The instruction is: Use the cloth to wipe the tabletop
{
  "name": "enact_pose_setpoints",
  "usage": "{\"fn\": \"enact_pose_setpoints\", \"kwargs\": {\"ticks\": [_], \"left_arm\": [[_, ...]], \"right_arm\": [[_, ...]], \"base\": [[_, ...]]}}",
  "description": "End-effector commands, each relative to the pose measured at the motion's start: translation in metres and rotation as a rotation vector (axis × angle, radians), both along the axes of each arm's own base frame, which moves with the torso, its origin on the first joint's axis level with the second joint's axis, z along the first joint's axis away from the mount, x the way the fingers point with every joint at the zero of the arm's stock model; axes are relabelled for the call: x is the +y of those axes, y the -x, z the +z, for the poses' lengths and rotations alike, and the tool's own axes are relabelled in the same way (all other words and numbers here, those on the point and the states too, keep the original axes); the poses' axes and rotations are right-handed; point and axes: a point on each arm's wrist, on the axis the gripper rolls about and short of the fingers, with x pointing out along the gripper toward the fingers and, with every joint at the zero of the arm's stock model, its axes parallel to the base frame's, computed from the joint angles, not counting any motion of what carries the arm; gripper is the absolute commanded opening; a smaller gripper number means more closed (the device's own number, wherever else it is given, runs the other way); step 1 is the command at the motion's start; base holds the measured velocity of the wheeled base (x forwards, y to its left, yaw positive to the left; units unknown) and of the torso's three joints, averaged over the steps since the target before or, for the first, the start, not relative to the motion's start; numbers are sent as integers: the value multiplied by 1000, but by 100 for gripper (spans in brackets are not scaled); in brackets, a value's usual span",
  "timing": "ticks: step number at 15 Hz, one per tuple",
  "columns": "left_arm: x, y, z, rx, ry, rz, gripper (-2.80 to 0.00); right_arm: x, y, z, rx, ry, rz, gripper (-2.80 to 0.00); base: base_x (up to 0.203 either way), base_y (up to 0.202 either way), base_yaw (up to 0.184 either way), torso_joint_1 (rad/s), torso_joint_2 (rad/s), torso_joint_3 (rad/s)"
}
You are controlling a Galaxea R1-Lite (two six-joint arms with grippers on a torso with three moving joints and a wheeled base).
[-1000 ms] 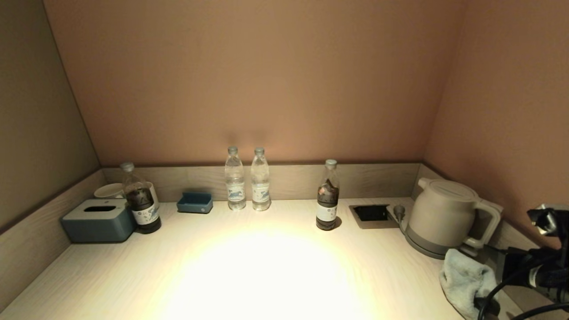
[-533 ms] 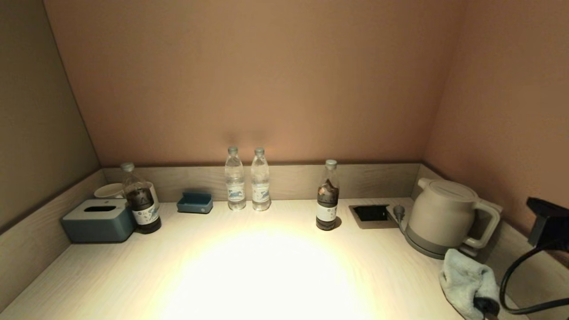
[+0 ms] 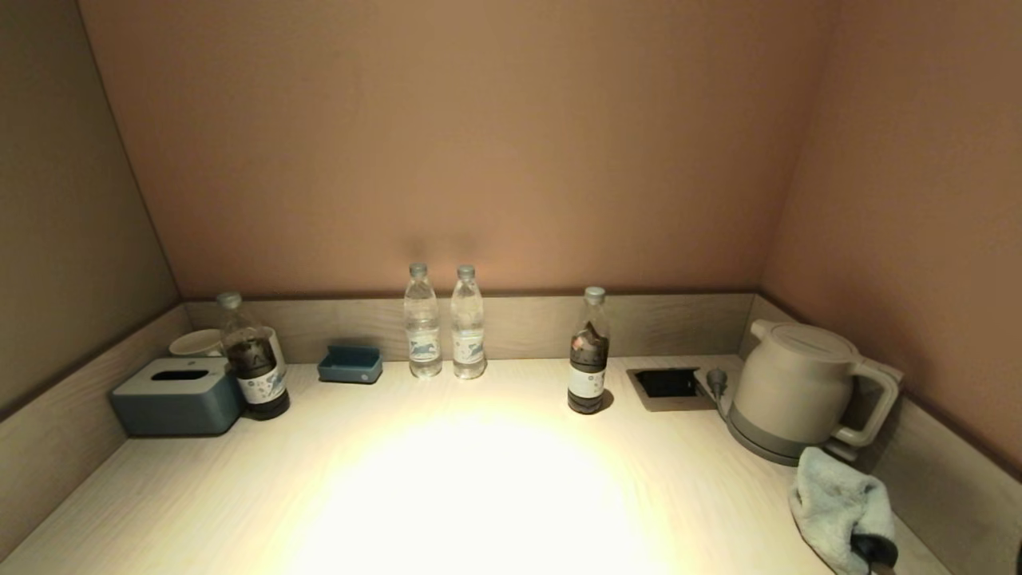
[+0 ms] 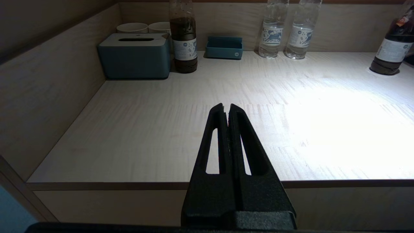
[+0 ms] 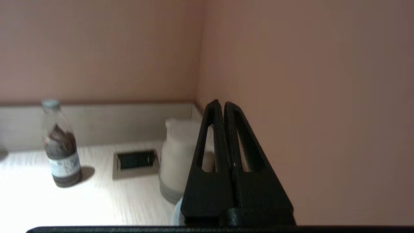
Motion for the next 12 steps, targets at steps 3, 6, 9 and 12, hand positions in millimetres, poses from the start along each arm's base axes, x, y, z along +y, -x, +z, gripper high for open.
{"fn": "enact_pose_setpoints", "kwargs": {"ticks": [3, 6, 9, 12], "left_arm": [[0, 0, 0, 1, 1, 0, -280], [0, 0, 0, 1, 1, 0, -280], [0, 0, 0, 1, 1, 0, -280], [0, 0, 0, 2, 1, 0, -280]], "right_arm": [[30, 69, 2, 85, -41, 2, -280], [43, 103, 13, 27, -38, -5, -280], [43, 133, 29, -61, -43, 4, -280], [27, 161, 31, -56, -80, 25, -280]], "base": [[0, 0, 0, 0, 0, 0], [0, 0, 0, 0, 0, 0], [0, 0, 0, 0, 0, 0], [0, 0, 0, 0, 0, 0]]}}
